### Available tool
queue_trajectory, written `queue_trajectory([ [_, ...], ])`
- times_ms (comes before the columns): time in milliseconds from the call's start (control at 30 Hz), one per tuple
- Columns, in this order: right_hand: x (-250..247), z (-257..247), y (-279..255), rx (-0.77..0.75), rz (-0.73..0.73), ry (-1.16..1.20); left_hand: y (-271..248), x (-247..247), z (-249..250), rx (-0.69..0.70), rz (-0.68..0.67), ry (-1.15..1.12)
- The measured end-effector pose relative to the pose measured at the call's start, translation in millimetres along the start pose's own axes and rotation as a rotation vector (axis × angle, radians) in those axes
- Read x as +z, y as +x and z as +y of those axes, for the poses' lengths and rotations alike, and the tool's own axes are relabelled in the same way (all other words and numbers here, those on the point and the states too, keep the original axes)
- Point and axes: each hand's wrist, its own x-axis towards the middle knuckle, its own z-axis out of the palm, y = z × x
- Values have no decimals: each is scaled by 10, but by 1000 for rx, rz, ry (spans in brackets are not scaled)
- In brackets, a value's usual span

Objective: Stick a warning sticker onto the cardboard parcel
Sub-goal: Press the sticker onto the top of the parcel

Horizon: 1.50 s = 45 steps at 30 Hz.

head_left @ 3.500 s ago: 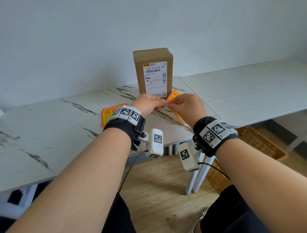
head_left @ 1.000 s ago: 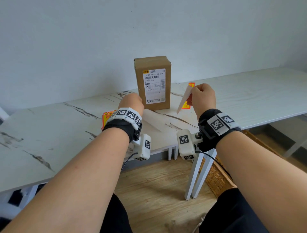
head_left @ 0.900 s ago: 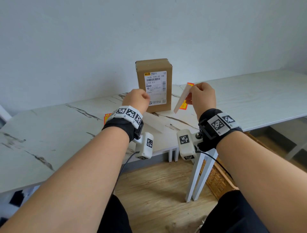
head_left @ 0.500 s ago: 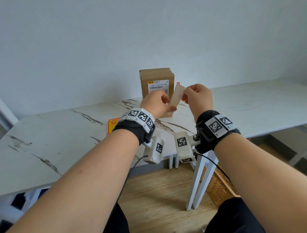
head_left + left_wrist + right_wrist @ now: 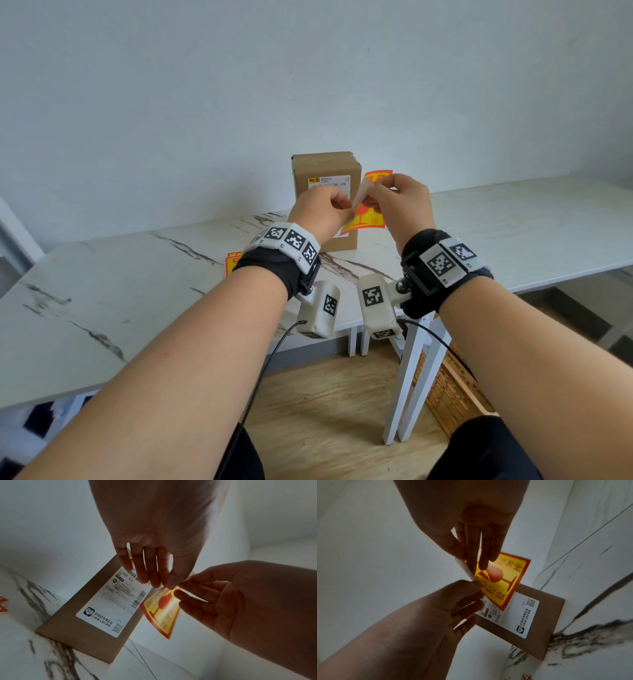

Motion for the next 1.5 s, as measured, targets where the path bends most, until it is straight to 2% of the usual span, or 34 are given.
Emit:
queue_trajectory([
  [200, 30, 60, -17, -31, -55, -51, -13, -74, -87, -62, 33, 22],
  [367, -18, 104, 69, -91, 140, -234, 33, -193, -82, -134, 77, -107],
  [500, -5, 38, 117, 2, 58, -227, 104, -314, -27, -222, 119, -258],
  [700, 104, -21, 221, -49, 39, -233, 222, -436, -42, -259, 116, -344],
  [966, 271, -277, 551, -64, 44, -134, 562, -682, 26, -225, 196, -351],
  [1200, 394, -353, 868, -71, 34, -140, 888, -730, 15, -327, 276, -375],
  [1500, 540, -271, 1105, -63, -4, -303, 1118, -645, -188, -421, 229, -256],
])
